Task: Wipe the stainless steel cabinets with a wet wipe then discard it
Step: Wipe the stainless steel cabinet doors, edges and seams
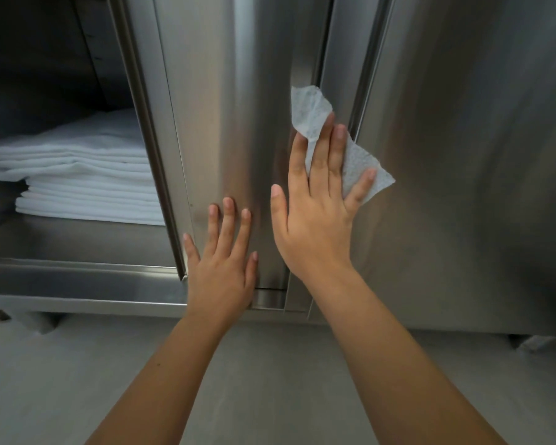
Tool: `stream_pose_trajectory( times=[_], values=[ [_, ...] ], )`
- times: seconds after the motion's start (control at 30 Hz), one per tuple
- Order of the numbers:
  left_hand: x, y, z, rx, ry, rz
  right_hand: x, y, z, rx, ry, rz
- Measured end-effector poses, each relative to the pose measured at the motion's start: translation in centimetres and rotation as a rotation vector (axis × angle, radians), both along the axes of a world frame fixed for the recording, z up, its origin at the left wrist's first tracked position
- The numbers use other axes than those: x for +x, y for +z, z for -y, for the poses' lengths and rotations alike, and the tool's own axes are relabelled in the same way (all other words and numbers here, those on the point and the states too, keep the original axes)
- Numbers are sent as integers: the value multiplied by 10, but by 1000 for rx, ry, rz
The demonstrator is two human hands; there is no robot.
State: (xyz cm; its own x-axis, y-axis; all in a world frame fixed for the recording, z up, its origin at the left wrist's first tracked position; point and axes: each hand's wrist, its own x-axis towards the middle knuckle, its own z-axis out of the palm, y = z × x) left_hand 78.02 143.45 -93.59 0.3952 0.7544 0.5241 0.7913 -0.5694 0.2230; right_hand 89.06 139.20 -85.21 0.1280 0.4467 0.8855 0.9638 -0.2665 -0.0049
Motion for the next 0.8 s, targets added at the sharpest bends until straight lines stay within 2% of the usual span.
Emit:
stream_pose_trajectory(
  times=[0.37,0.8],
  values=[
    [-1,-3,-3,-32,-18,-9,1,-56,-2,-49,-63,33],
    [1,-6,-5,-28,-75,53,2,-134,3,-207,-123,42]
  ],
)
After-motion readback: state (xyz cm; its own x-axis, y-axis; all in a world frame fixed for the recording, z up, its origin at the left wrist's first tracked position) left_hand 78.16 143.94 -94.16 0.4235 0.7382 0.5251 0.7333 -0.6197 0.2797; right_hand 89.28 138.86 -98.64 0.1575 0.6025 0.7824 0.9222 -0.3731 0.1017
